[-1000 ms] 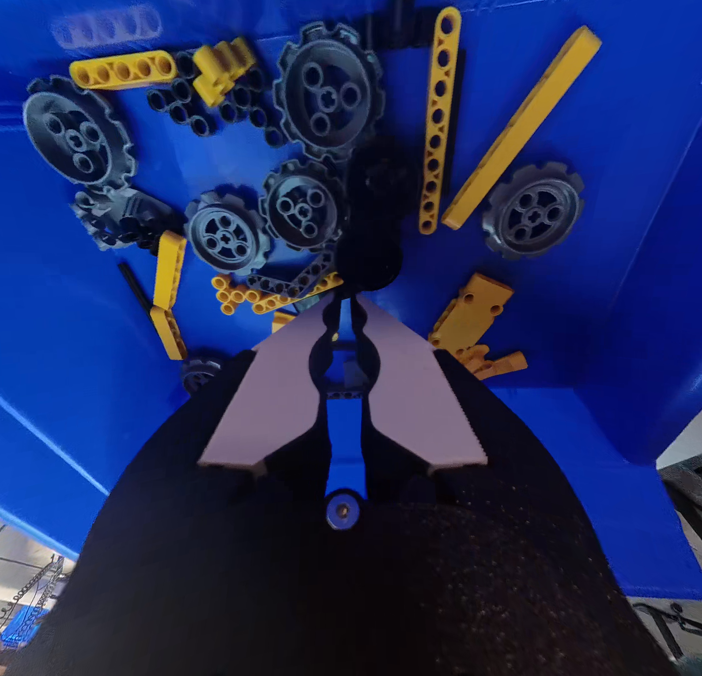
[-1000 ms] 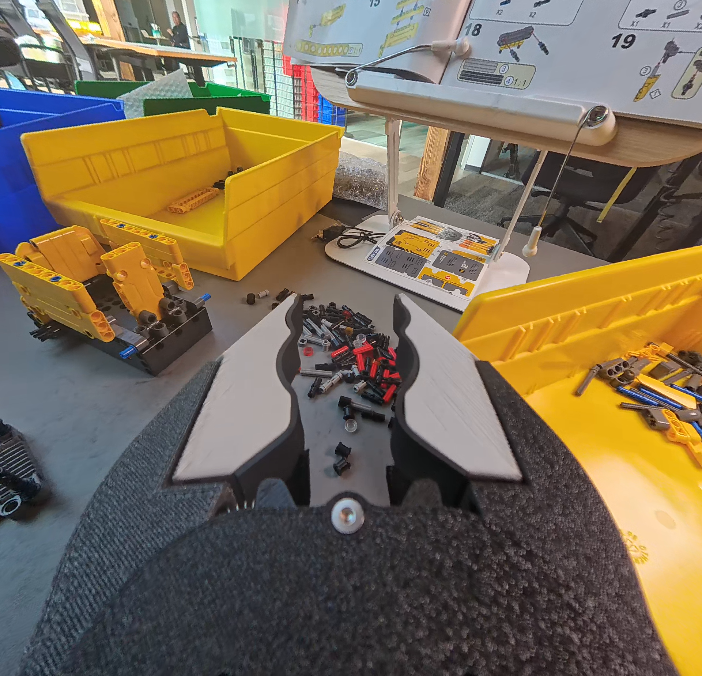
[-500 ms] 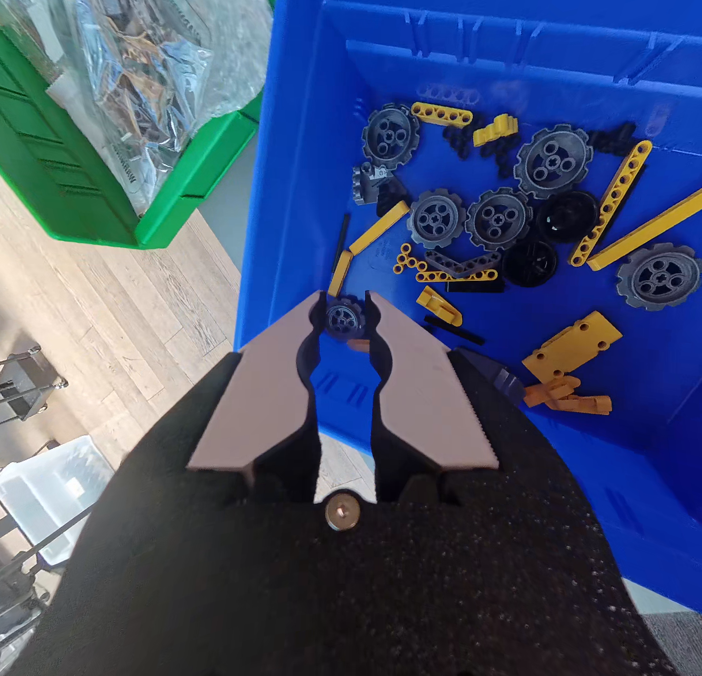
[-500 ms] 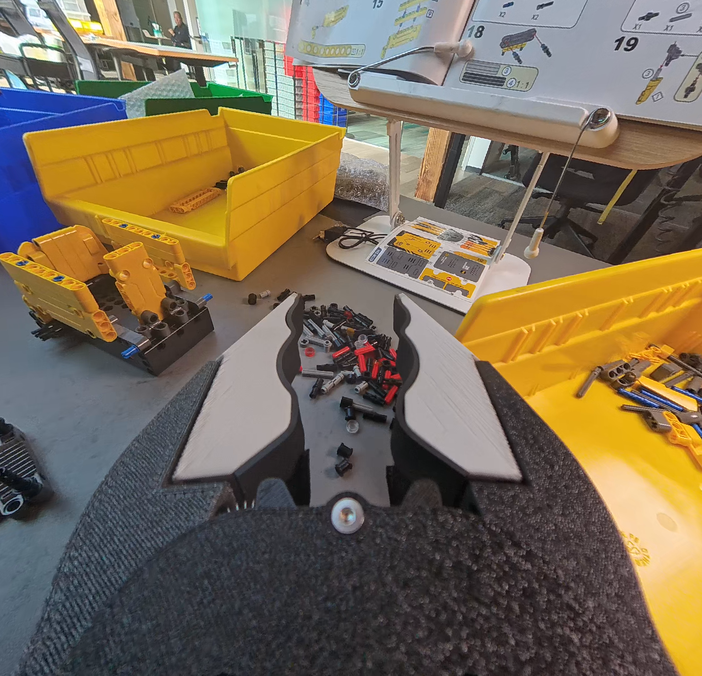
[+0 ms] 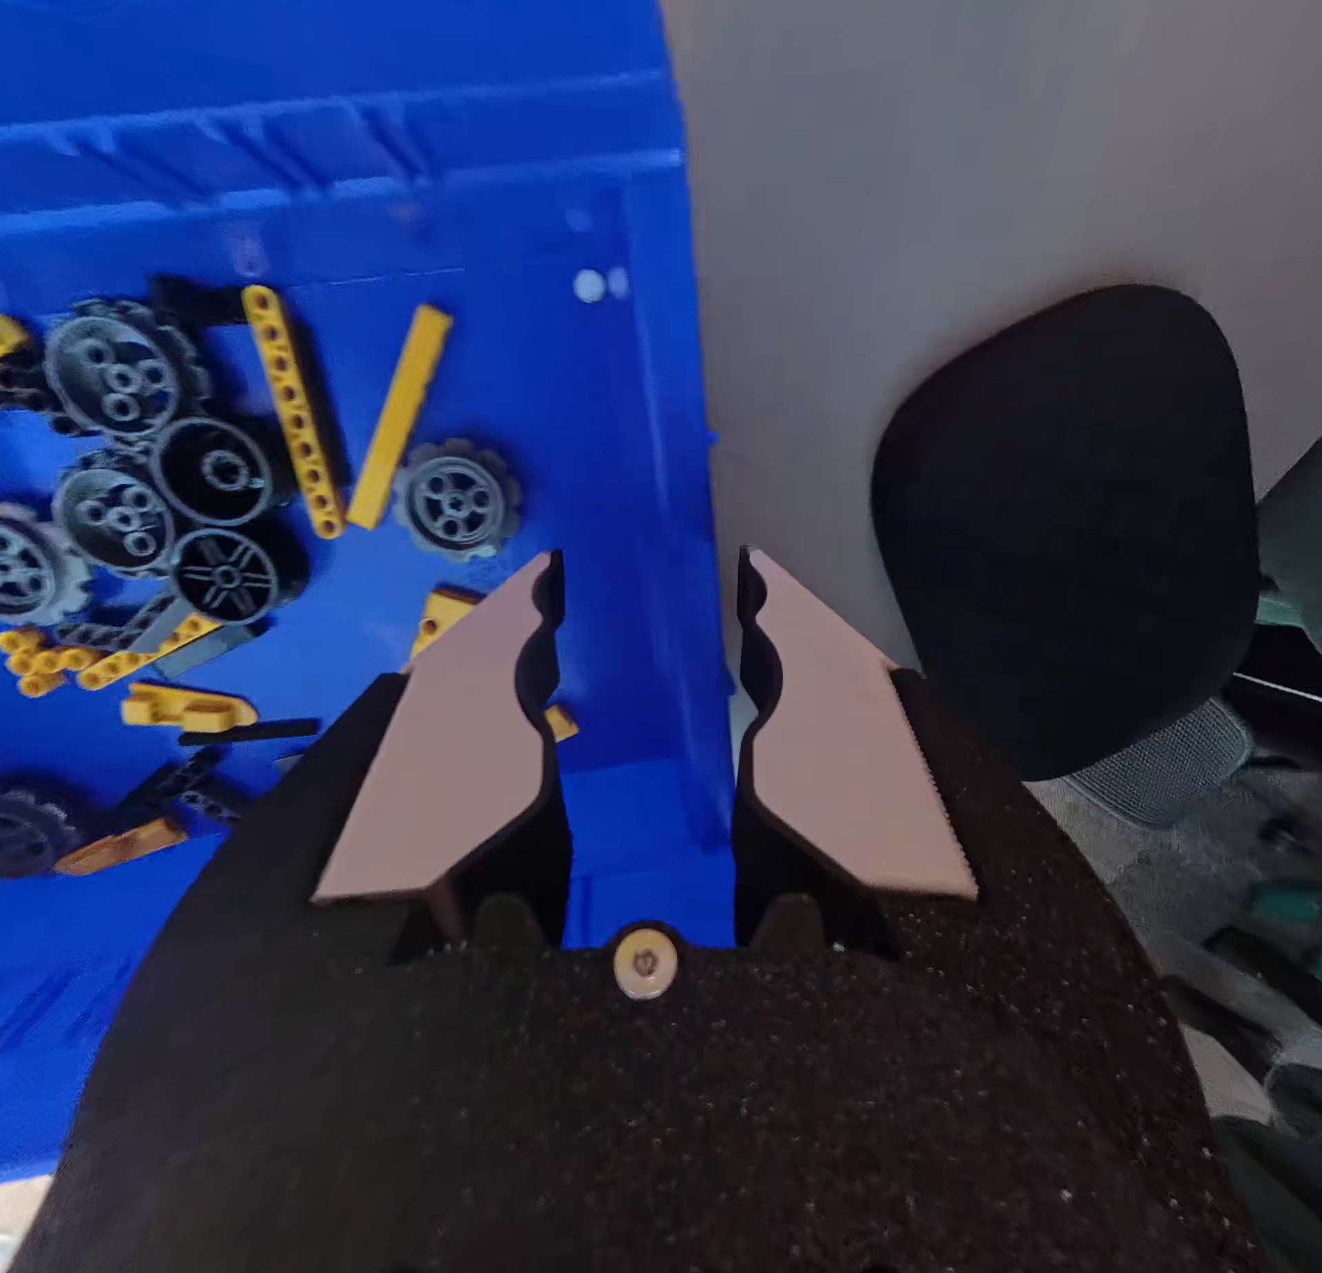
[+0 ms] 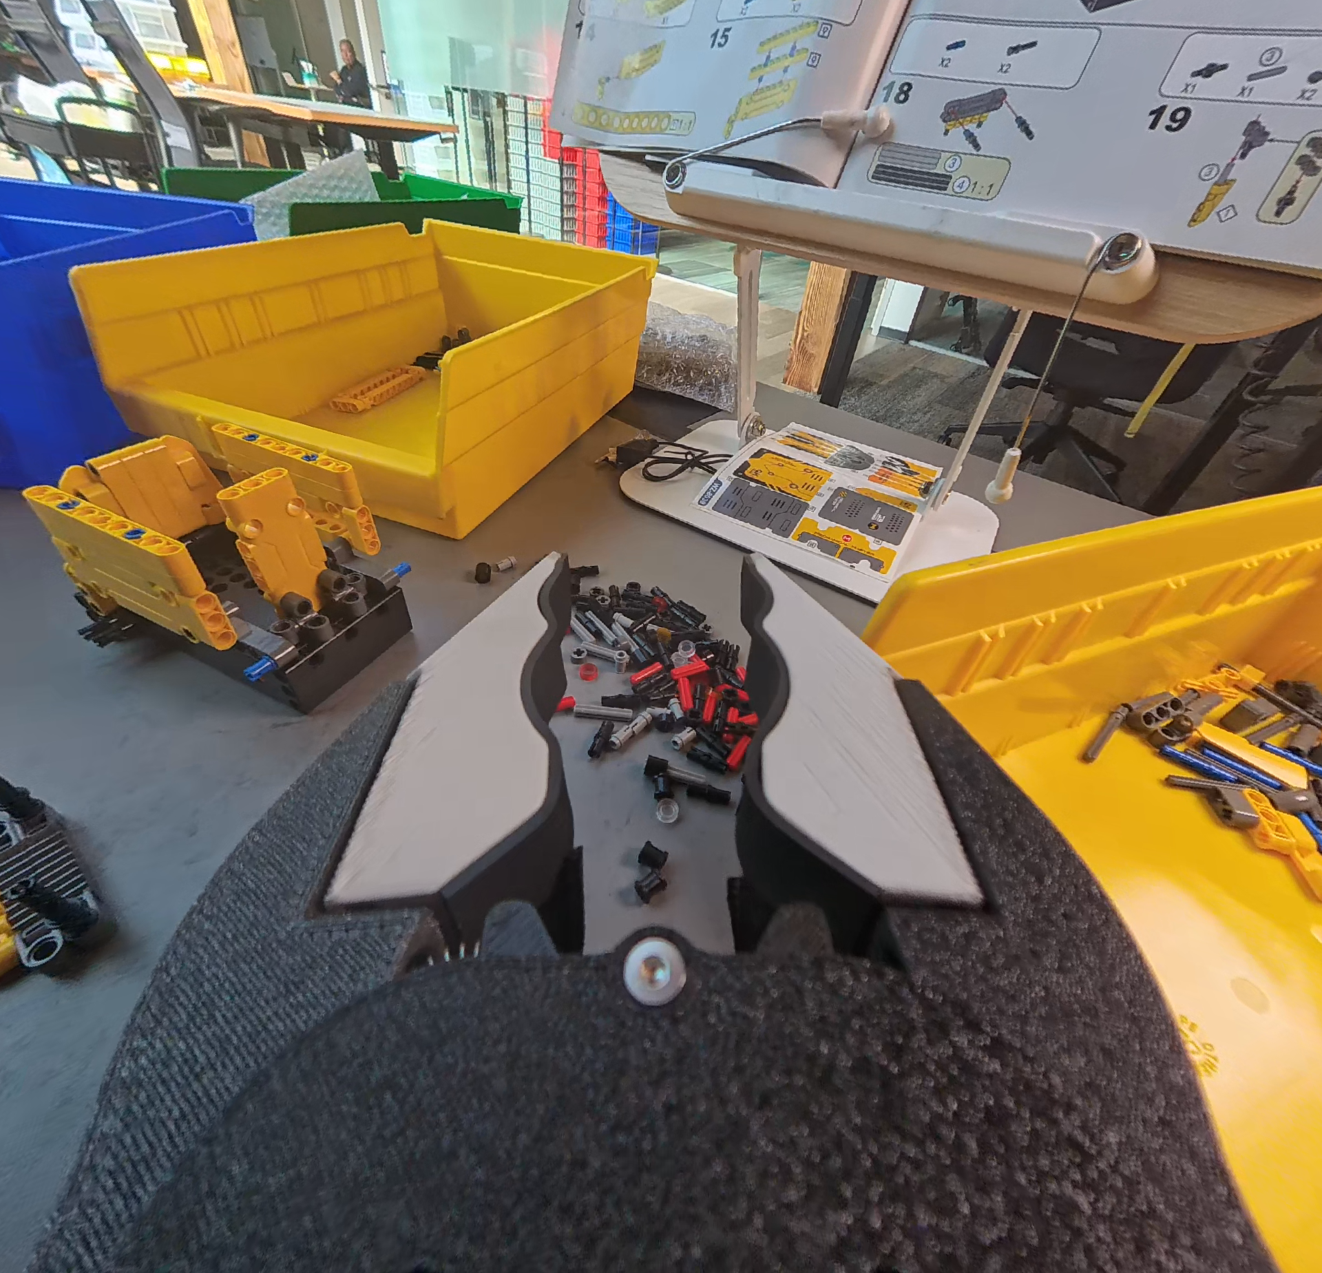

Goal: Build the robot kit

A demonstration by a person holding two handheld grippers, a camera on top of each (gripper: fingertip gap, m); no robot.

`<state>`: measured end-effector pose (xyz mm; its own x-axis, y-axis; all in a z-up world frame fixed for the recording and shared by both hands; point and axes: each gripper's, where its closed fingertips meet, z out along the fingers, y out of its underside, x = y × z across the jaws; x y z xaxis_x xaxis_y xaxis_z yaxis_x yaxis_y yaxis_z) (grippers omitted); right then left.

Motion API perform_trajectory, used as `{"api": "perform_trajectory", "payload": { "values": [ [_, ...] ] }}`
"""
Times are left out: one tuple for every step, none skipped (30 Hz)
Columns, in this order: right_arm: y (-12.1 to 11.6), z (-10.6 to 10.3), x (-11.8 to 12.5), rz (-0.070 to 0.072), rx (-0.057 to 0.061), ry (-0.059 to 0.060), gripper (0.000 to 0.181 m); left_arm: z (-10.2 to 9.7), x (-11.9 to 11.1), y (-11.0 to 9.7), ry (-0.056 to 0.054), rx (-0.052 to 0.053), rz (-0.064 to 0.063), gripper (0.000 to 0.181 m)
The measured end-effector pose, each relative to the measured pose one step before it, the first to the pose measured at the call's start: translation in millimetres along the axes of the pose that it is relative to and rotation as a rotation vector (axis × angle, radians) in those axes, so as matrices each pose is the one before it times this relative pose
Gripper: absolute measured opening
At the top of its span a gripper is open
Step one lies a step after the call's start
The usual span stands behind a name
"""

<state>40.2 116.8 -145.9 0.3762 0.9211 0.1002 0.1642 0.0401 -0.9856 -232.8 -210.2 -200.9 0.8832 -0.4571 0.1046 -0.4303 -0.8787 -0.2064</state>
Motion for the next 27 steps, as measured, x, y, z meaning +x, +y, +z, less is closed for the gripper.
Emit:
{"api": "perform_trajectory", "payload": {
  "values": [
    [-0.53,-0.17,-0.39,-0.0027,0.0015,-0.0004,0.047,7.99,7.52,2.99,-0.0028,-0.0353,0.0208,0.048],
    [-0.75,-0.27,-0.36,-0.0021,0.0018,-0.0003,0.047,7.00,5.10,2.79,-0.0074,-0.0310,0.0144,0.049],
    [-0.79,-0.33,-0.08,-0.0011,0.0024,0.0003,0.047,6.12,1.29,3.04,-0.0197,-0.0290,0.0053,0.048],
    [-0.77,-0.30,-0.04,-0.0003,0.0022,0.0003,0.047,6.09,-1.90,4.20,-0.0318,-0.0319,-0.0013,0.045],
    [-0.65,-0.34,0.06,-0.0001,0.0022,0.0003,0.047,6.25,-2.17,4.94,-0.0287,-0.0341,-0.0020,0.040],
    [-0.78,-0.38,0.06,-0.0005,0.0024,0.0007,0.047,5.67,-2.35,4.62,-0.0278,-0.0287,0.0006,0.034],
    [-0.61,-0.40,0.15,-0.0010,0.0019,0.0011,0.047,2.95,-2.75,2.02,-0.0287,-0.0092,0.0014,0.026],
    [-0.46,-0.33,0.01,-0.0005,0.0014,0.0007,0.047,-0.38,-0.63,0.41,-0.0081,0.0047,-0.0089,0.024],
    [-0.14,-0.20,0.00,0.0003,0.0004,0.0002,0.047,-1.35,0.74,1.93,0.0048,-0.0013,-0.0222,0.023],
    [-0.17,-0.23,-0.18,0.0003,0.0006,-0.0004,0.047,-2.69,1.04,2.78,0.0040,0.0018,-0.0199,0.022],
    [-0.29,-0.27,-0.32,-0.0003,0.0007,-0.0012,0.047,-5.58,3.57,2.94,0.0159,0.0079,-0.0162,0.021],
    [-0.25,-0.19,-0.47,-0.0009,0.0010,-0.0015,0.047,-9.84,7.74,1.82,0.0362,0.0200,-0.0095,0.021],
    [-0.52,-0.30,-0.65,-0.0002,0.0016,-0.0022,0.047,-14.42,11.60,-1.51,0.0478,0.0391,-0.0032,0.021],
    [-0.70,-0.14,-0.81,0.0008,0.0021,-0.0033,0.047,-17.84,14.08,-4.36,0.0476,0.0469,-0.0009,0.021],
    [-0.83,-0.12,-0.89,0.0003,0.0030,-0.0035,0.047,-18.73,14.17,-4.75,0.0304,0.0369,0.0129,0.021],
    [-0.85,-0.10,-1.06,-0.0006,0.0029,-0.0036,0.047,-17.21,12.41,-4.48,0.0127,0.0260,0.0279,0.021],
    [-0.47,0.21,-0.97,-0.0006,0.0015,-0.0039,0.047,-14.34,9.21,-4.87,0.0080,0.0260,0.0236,0.023],
    [0.05,0.29,-0.91,-0.0007,-0.0002,-0.0044,0.047,-10.15,1.55,-4.15,-0.0066,0.0236,0.0035,0.024],
    [0.48,0.39,-0.85,-0.0001,-0.0012,-0.0039,0.047,-4.25,-9.02,-1.24,-0.0308,0.0089,-0.0232,0.024],
    [0.45,0.38,-0.65,0.0008,-0.0014,-0.0043,0.047,2.09,-17.21,1.94,-0.0478,-0.0050,-0.0442,0.024],
    [-0.08,0.06,-0.68,0.0012,-0.0003,-0.0041,0.047,7.59,-23.12,4.40,-0.0641,-0.0151,-0.0562,0.024],
    [-1.02,-0.61,-0.31,-0.0003,0.0036,-0.0019,0.047,10.98,-19.05,6.03,-0.0410,-0.0257,-0.0519,0.023],
    [-1.35,-0.89,0.02,-0.0026,0.0045,0.0014,0.047,10.45,-5.08,4.90,0.0070,-0.0282,-0.0249,0.023],
    [-0.90,-1.19,0.88,-0.0051,0.0022,0.0052,0.047,6.80,5.98,-0.09,0.0187,-0.0097,0.0081,0.023],
    [-0.76,-1.05,1.50,-0.0042,0.0021,0.0074,0.047,3.77,10.77,-2.63,0.0186,0.0010,0.0195,0.022],
    [-0.94,-0.72,1.54,0.0018,0.0039,0.0051,0.047,3.06,8.08,-1.07,0.0038,-0.0026,0.0180,0.022],
    [-0.35,0.07,0.99,0.0077,0.0023,0.0007,0.047,3.60,3.41,1.06,-0.0071,-0.0036,0.0067,0.022]
  ]
}}
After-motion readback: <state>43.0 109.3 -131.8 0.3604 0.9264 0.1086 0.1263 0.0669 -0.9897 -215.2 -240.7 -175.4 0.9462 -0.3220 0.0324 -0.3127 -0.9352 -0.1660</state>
